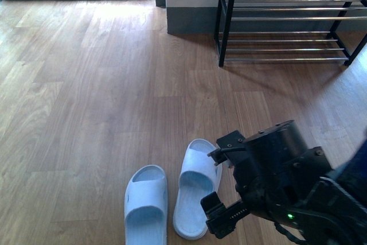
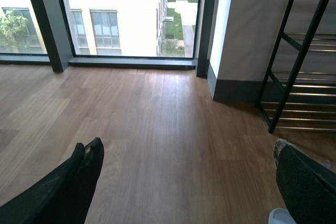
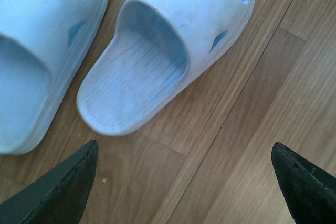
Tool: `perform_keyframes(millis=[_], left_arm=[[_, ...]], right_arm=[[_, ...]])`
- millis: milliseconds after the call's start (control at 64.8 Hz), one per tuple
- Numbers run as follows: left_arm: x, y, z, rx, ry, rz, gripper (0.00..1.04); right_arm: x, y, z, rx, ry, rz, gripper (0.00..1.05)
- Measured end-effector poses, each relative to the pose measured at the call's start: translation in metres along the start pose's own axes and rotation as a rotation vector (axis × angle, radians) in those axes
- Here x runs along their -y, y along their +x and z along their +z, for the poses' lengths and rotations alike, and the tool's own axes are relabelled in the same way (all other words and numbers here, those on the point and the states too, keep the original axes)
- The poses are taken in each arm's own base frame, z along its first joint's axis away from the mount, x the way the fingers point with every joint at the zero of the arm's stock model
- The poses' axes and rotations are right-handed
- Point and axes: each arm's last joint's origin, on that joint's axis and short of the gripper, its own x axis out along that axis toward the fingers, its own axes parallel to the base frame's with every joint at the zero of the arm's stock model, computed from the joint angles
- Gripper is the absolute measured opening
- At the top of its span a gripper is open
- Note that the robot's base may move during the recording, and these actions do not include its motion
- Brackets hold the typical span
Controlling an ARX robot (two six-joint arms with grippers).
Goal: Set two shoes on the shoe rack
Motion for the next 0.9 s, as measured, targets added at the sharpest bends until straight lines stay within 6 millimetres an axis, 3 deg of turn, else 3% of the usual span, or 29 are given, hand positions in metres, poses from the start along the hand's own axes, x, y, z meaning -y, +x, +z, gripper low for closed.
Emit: perform_keyframes(millis=[139, 340, 448, 633, 803, 896], left_arm=[[0.0, 0.0, 0.0, 0.0, 0.0, 0.0, 0.95], [0.0, 0.0, 0.0, 0.0, 0.0, 0.0, 0.95], [0.0, 0.0, 0.0, 0.0, 0.0, 0.0, 0.95], [0.0, 0.0, 0.0, 0.0, 0.0, 0.0, 0.95], [0.0, 0.0, 0.0, 0.0, 0.0, 0.0, 0.95], [0.0, 0.0, 0.0, 0.0, 0.0, 0.0, 0.95]], right_arm=[[0.001, 0.046, 0.001, -0.012, 0.059, -0.036, 0.96], [0.008, 0.093, 0.007, -0.036, 0.178, -0.046, 0.96], [0.01, 0.107, 0.014, -0.038, 0.203, -0.058, 0.94], [0.015, 0.119, 0.023, -0.026, 0.214, -0.07, 0.67], [0.023, 0.12, 0.024, -0.022, 0.231, -0.092, 0.28], [0.028, 0.109, 0.022, -0.001, 0.243, -0.125, 0.08]])
